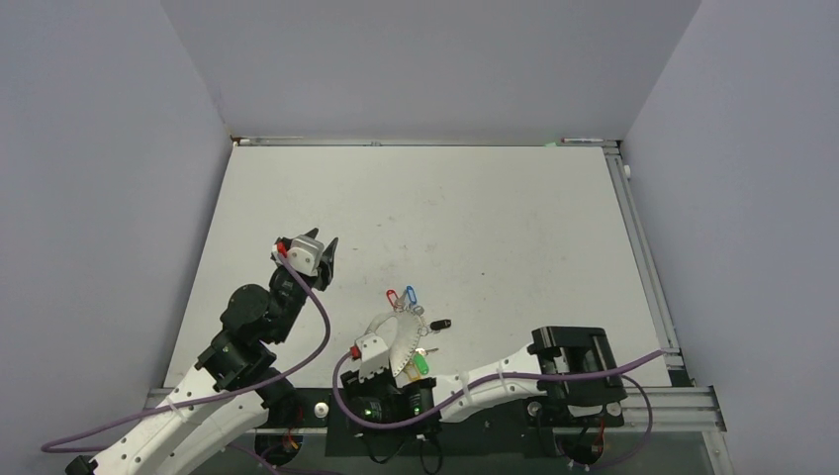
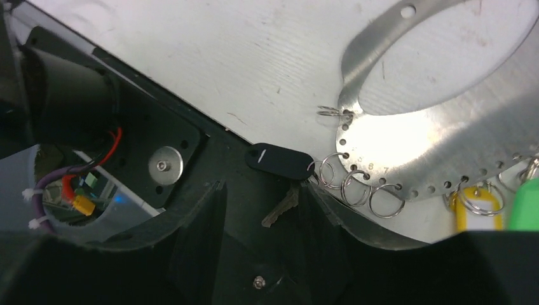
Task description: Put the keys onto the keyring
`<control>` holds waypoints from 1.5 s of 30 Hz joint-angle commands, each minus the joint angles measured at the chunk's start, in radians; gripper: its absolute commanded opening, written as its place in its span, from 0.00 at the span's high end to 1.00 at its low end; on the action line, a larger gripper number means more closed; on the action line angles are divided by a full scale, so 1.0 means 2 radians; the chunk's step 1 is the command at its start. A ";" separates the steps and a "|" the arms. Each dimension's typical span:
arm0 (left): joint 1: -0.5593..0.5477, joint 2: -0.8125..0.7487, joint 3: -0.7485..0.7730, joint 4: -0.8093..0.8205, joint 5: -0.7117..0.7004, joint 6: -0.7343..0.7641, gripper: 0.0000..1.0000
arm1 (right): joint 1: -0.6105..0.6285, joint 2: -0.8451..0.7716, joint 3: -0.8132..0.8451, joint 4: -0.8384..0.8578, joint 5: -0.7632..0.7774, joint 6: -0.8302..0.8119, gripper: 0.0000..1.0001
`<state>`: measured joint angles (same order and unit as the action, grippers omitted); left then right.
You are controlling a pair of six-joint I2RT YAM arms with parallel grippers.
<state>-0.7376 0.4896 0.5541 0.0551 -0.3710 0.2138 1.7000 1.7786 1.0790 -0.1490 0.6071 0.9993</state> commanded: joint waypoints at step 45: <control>0.003 -0.012 0.011 0.010 -0.001 0.000 0.60 | -0.052 -0.066 -0.002 -0.206 -0.106 0.125 0.55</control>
<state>-0.7376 0.4667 0.5541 0.0551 -0.3775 0.2173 1.5661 1.6981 1.1103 -0.5224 0.3614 1.1374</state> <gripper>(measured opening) 0.398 0.433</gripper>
